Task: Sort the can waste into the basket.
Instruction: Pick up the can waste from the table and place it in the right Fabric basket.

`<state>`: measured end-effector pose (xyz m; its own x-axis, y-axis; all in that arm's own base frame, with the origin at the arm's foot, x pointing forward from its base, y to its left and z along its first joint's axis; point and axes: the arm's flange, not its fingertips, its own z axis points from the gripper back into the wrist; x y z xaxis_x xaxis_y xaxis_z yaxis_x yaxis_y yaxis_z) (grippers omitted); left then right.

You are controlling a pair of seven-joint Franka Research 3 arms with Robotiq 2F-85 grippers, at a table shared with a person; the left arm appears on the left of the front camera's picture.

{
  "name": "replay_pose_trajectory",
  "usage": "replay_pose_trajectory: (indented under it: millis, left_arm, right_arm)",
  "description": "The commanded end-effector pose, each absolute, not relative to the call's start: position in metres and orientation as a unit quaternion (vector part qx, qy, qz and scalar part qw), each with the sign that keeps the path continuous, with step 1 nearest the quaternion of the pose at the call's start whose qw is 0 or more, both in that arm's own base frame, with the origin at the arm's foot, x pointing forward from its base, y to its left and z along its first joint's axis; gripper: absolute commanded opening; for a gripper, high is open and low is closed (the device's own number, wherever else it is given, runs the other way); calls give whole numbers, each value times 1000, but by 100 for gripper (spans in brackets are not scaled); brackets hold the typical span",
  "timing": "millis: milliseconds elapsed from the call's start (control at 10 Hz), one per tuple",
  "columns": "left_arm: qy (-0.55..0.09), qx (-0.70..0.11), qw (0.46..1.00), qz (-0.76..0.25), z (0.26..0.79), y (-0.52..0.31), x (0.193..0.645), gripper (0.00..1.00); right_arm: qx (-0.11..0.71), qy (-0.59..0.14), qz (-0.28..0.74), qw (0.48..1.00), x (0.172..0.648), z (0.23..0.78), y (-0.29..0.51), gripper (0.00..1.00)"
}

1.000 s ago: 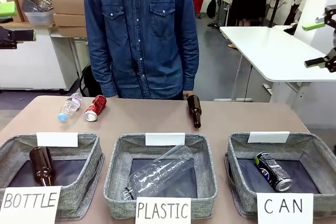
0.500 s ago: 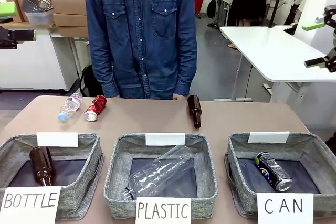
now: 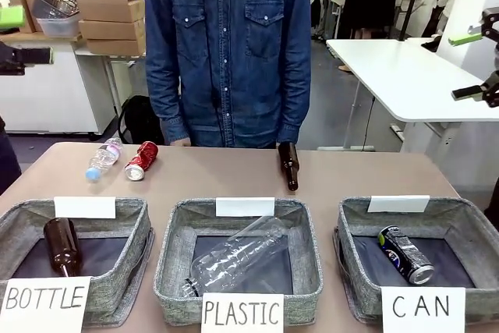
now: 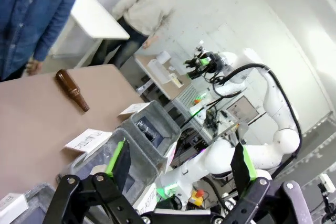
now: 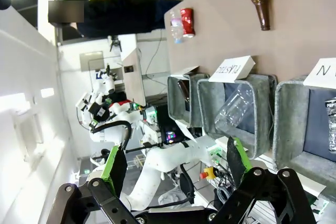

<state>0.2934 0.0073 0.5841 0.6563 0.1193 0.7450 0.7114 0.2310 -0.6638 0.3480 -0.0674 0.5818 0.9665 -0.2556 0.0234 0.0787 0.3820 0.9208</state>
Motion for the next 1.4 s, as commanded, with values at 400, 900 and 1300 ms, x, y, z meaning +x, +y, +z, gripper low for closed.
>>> replay_pose_trajectory:
  millis: [400,900,1300]
  left_arm:
    - [-303,-407,844,-177,584,50,325,100]
    - [-329,-413,832,-170,613,91,331,100]
    - [-372,-406,818,-169,623,106,276,100]
  right_arm:
    - [542,-83,-90,831,351,584,-70,100]
    - [542,-83,-90,831,351,584,-70,100]
    - [542,-83,-90,831,351,584,-70,100]
